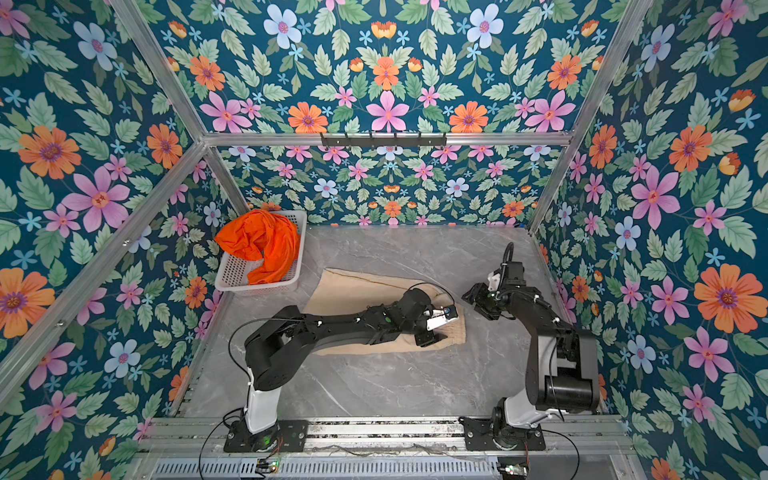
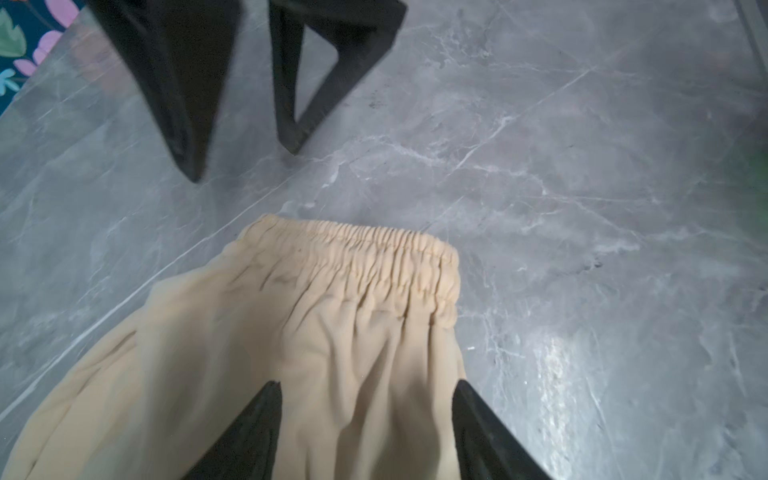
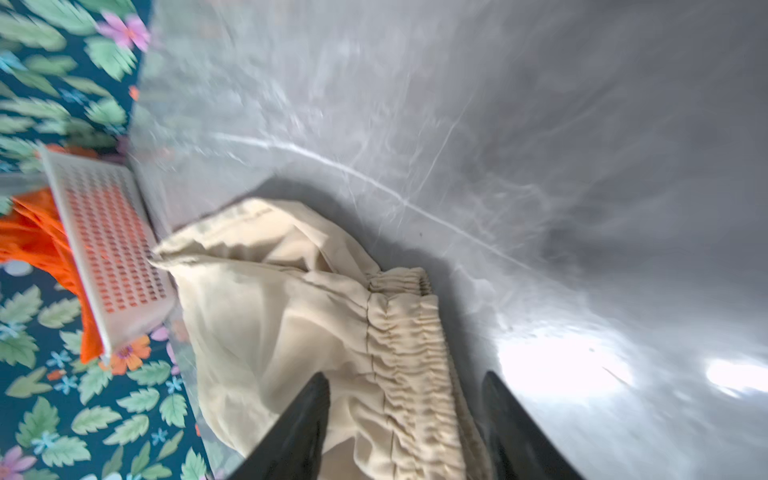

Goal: Fold and stack the shorts

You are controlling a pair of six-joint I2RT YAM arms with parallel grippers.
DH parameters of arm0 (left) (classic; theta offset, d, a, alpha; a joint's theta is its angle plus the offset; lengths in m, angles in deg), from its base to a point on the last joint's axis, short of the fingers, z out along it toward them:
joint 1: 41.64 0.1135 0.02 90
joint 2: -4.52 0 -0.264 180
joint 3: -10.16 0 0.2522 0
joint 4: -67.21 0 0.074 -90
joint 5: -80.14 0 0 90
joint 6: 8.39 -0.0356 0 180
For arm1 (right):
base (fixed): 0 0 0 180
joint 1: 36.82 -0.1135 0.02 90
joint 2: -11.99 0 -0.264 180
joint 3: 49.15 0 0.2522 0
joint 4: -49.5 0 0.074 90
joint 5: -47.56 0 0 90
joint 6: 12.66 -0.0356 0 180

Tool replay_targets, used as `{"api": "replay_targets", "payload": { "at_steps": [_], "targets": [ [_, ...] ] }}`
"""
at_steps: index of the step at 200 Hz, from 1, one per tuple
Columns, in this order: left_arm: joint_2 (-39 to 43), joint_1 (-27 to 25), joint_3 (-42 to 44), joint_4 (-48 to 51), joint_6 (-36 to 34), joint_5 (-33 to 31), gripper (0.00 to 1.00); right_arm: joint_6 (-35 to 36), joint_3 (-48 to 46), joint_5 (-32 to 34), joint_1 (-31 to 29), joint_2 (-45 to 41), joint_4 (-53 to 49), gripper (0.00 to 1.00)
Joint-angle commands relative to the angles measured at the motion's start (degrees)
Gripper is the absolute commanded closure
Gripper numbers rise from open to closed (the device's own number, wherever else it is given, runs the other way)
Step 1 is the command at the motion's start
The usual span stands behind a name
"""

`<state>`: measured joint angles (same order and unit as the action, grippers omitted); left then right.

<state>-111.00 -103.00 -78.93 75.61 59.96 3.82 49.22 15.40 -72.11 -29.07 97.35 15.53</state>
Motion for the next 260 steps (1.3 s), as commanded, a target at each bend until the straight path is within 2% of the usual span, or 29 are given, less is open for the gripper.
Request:
{"api": "replay_targets", "payload": {
  "at_steps": [1,26,69,81,103,130,154,175,200,223,260],
  "targets": [
    [-2.4,-0.5,-2.2,1.9,-3.6,0.2,0.33,-0.1,-1.0,-0.4,2.1,-3.4,-3.5,0.38],
    [-4.7,-1.0,-3.1,1.7,-3.8,1.6,0.32,0.6,-2.4,-0.6,2.8,-5.9,-5.4,0.37],
    [-8.0,-1.6,-3.4,2.5,-5.5,-7.7,0.36,-0.6,-5.4,-2.6,2.9,-7.8,-4.7,0.36],
    [-8.0,-1.6,-2.7,1.8,-5.7,-8.3,0.44,-1.1,-6.1,-3.6,2.9,-8.3,-4.1,0.35],
    [-5.6,-1.6,1.4,-4.2,-4.5,-6.2,0.69,-2.2,-7.8,-3.7,2.9,-10.6,-2.8,0.36],
    [-0.9,-0.7,7.9,-15.1,-0.2,-1.0,0.78,-3.7,-8.5,-5.2,3.0,-12.5,-3.5,0.35],
    [3.5,1.3,15.2,-28.0,6.7,4.5,0.79,-8.5,-10.4,-8.3,3.0,-14.6,-2.1,0.32],
    [6.0,3.9,20.5,-39.1,14.0,9.9,0.79,-15.6,-13.9,-12.9,2.8,-17.5,3.0,0.20],
    [7.2,5.9,25.0,-49.7,19.6,12.8,0.79,-20.5,-15.6,-15.5,2.4,-21.0,4.4,0.17],
    [7.4,6.5,26.6,-52.7,20.8,13.2,0.79,-26.3,-17.2,-18.6,1.1,-22.4,7.7,0.14],
    [7.0,6.5,26.5,-52.4,20.4,11.9,0.79,-35.0,-19.8,-18.6,-6.2,-20.4,16.7,0.14]
  ]
}}
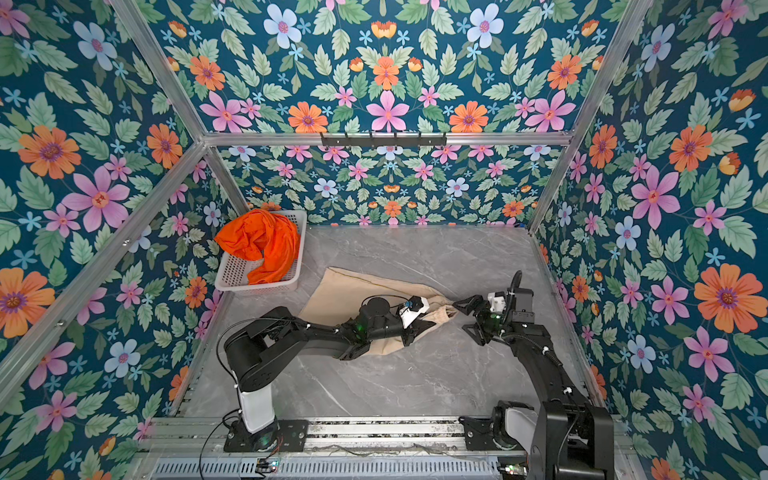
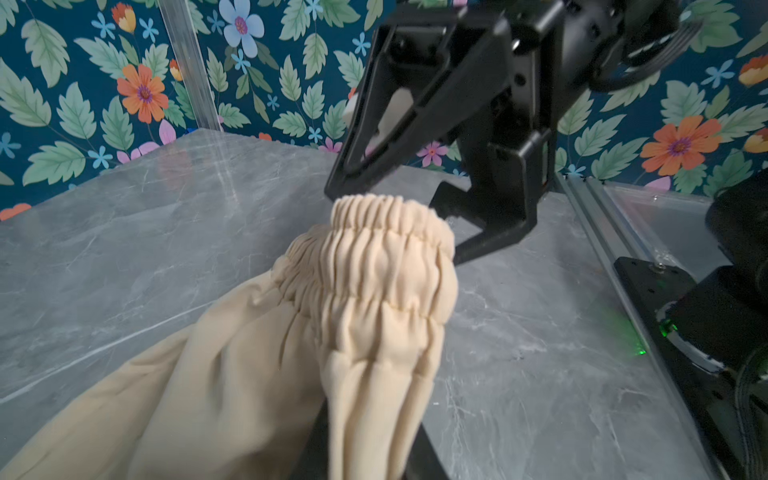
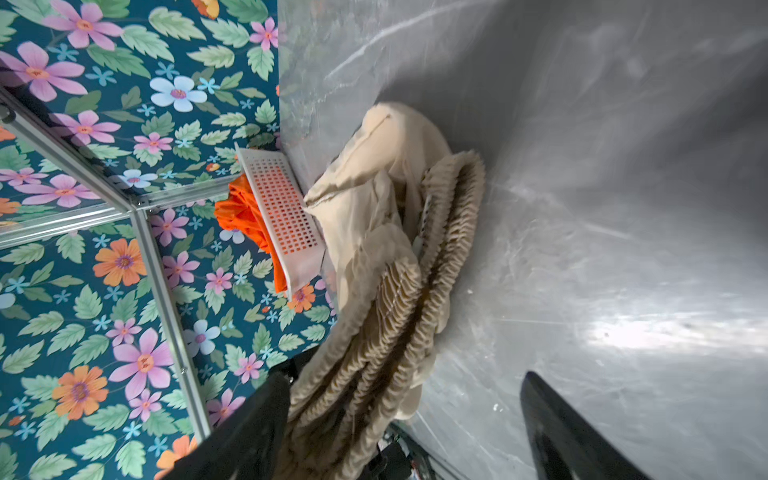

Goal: Fold and stack the shorts

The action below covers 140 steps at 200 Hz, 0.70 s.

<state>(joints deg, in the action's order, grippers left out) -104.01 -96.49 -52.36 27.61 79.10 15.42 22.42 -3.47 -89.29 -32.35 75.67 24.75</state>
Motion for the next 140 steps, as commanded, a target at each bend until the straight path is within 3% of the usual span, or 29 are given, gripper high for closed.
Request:
{"api": "replay_targets", "payload": {
  "at_steps": [1,44,83,101,140],
  "targets": [
    [0.0,0.0,-0.1,-4.4,1.3,0.2,0.79,-8.3,-0.9,-1.4,-3.0,1.3,7.6,0.14],
    [-0.2,-0.8,-2.4,3.4,-4.0,-2.1,0.78,-9.5,0.6,-0.8,-5.0,3.2,10.0,0.14],
    [-0.1,-2.0,-4.4,11.4,-10.8,-6.0,0.77,-7.1,2.1,3.1,-4.5,0.4,3.8,0.13],
    [-0.2,-2.9,-6.1,16.2,-15.3,-8.4,0.76,-7.3,1.0,4.1,-4.5,-0.4,2.9,0.01],
    [-1.2,-3.9,-7.1,16.8,-16.9,-9.3,0.76,-7.9,-2.4,2.1,-4.5,2.4,5.8,0.01]
  ]
}}
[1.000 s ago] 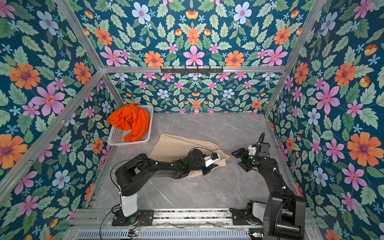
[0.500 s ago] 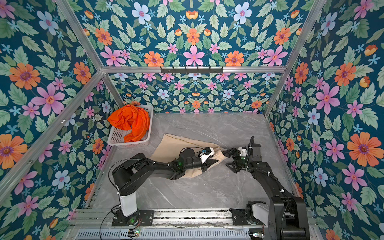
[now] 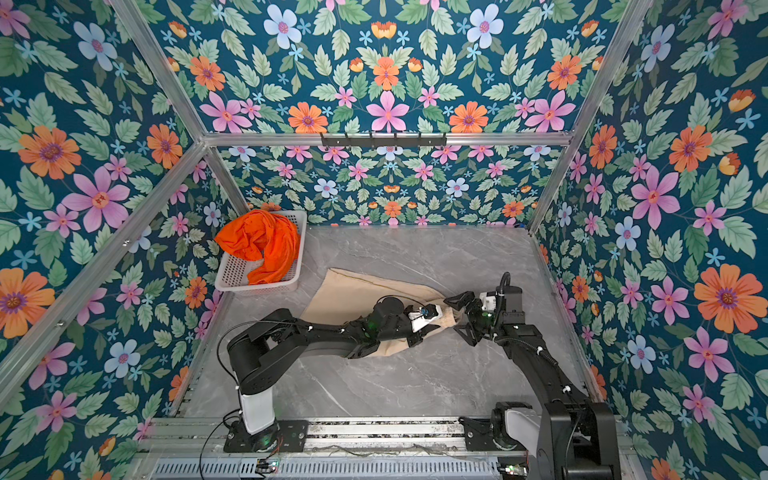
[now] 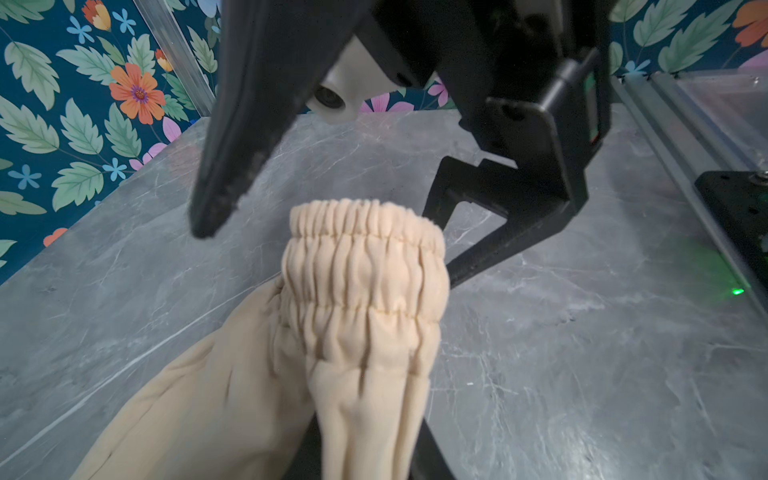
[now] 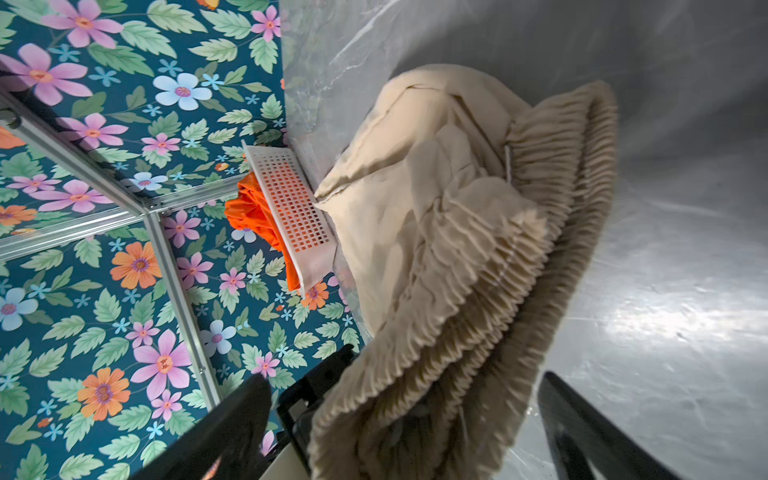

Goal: Fold and stack the shorts

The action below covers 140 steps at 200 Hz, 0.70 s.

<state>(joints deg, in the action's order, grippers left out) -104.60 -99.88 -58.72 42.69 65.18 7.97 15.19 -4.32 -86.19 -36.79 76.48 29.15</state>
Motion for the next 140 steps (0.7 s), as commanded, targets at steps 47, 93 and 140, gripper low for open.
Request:
{"api": "replay_targets", "payload": {
  "at_steps": [47,93,140],
  "targets": [
    [-1.6,-1.6,-2.5,3.2,-3.3,-1.8,0.65,0.7,-1.2,-1.6,-1.0,6.3,4.5,0.05],
    [3.9,-1.1,-0.5,3.7,4.3,-4.3,0.27,6.2,0.3,-1.9,-0.7,14.2,5.5,0.24],
    [12.6,1.4,2.4,11.3,9.9,-10.5,0.26,12.8,2.3,2.7,-0.3,15.6,-1.7,0.55]
  ]
}}
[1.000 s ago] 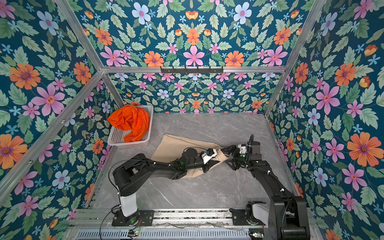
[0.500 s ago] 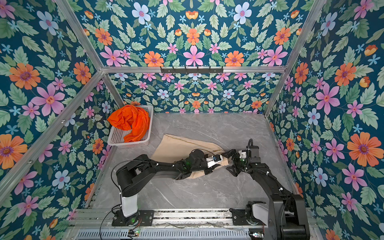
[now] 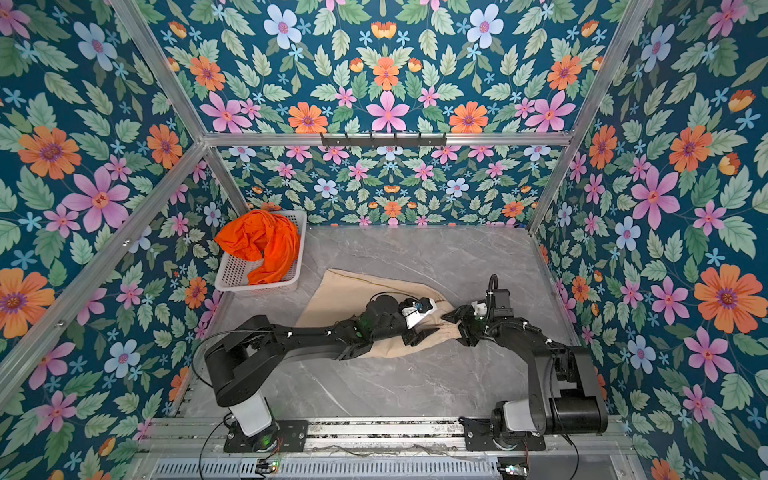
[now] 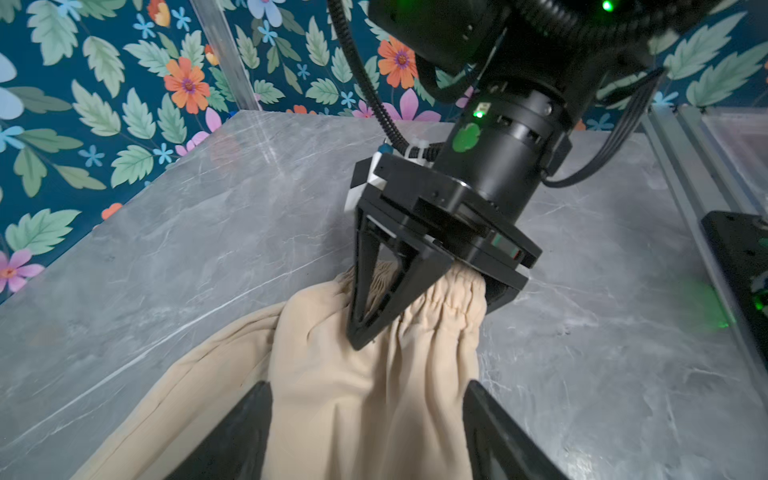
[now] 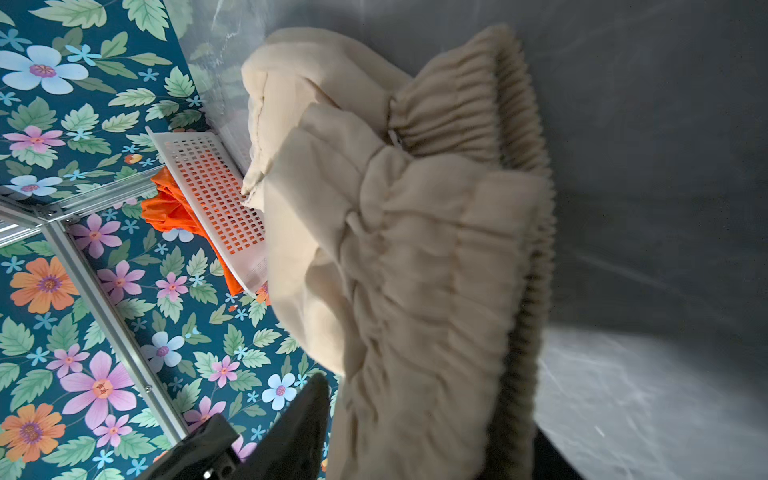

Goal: Fold and stack the shorts

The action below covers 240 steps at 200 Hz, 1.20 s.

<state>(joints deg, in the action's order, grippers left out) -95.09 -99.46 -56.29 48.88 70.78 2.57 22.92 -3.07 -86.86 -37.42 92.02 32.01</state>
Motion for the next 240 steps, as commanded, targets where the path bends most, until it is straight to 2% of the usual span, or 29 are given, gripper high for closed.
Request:
{"api": "replay_targets", "payload": {
  "at_steps": [1,19,31,64,92,138,166,206,240],
  "targets": [
    [3.2,1.0,0.0,5.5,4.4,-5.4,0.26,5.2,1.1,3.6,0.4,0.1,-4.9,0.56],
    [5.7,2.6,-1.9,14.5,8.7,-10.2,0.27,9.4,2.6,7.6,0.9,-1.4,-10.5,0.72],
    [7.1,4.1,-3.4,21.0,12.9,-12.7,0.27,12.9,4.3,11.0,1.5,-3.0,-15.5,0.79],
    [11.2,11.2,-4.8,35.3,25.9,-15.7,0.29,23.4,12.3,20.8,2.6,-6.3,-28.7,0.83],
    [14.5,17.2,-2.1,41.3,33.9,-15.3,0.30,31.8,21.1,26.0,2.6,-5.8,-36.1,0.86],
    [16.4,24.6,3.7,41.2,41.5,-10.3,0.32,40.6,35.5,33.0,2.0,-3.1,-43.8,0.87],
    [15.0,27.8,6.5,36.3,43.9,-4.4,0.36,44.3,42.0,37.2,0.8,-1.7,-45.9,0.88],
    [11.2,28.4,7.1,28.6,46.7,2.1,0.39,47.9,47.8,41.2,-2.5,0.1,-46.2,0.89],
    [7.6,28.4,7.7,22.7,49.6,5.6,0.43,49.4,52.0,47.3,-8.4,2.5,-46.9,0.89]
  ]
}}
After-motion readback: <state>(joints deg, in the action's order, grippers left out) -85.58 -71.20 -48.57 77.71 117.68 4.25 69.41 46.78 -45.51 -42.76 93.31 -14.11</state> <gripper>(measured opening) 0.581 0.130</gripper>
